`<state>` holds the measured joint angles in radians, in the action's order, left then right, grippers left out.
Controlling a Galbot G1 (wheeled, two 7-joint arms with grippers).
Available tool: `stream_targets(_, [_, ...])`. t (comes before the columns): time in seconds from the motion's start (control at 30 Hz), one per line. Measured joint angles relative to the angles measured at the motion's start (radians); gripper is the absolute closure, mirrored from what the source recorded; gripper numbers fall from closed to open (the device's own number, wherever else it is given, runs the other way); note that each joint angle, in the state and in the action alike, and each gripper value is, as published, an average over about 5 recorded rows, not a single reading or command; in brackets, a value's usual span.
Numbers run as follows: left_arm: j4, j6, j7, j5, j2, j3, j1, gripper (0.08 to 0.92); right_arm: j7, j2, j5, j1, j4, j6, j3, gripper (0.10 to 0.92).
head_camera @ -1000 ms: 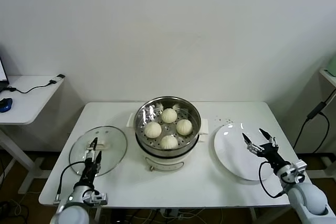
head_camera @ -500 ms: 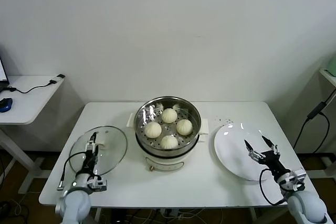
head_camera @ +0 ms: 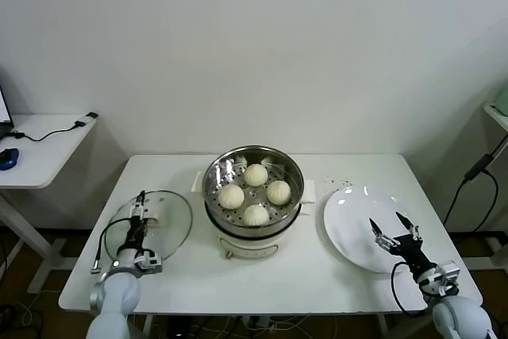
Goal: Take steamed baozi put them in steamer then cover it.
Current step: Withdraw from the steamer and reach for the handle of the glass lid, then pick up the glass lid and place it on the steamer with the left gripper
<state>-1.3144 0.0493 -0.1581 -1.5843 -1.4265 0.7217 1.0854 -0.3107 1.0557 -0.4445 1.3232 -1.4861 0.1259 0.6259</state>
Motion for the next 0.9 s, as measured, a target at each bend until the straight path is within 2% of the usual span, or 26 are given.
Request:
stream_targets(0.67, [0.013, 0.013, 0.000, 0.074, 0.014, -0.004, -0.006, 0.809, -0.022, 0.020, 0.058, -0.005, 0.042, 0.018, 0.008, 0.203])
stream_targets(0.77, [-0.010, 0.011, 0.009, 0.101, 0.025, -0.007, 0.006, 0.851, -0.025, 0.019, 0.061, -0.007, 0.048, 0.019, 0.011, 0.203])
stream_targets(0.9, [-0.065, 0.001, 0.022, 0.148, 0.042, -0.011, 0.034, 0.851, -0.028, 0.017, 0.064, -0.011, 0.056, 0.023, 0.013, 0.203])
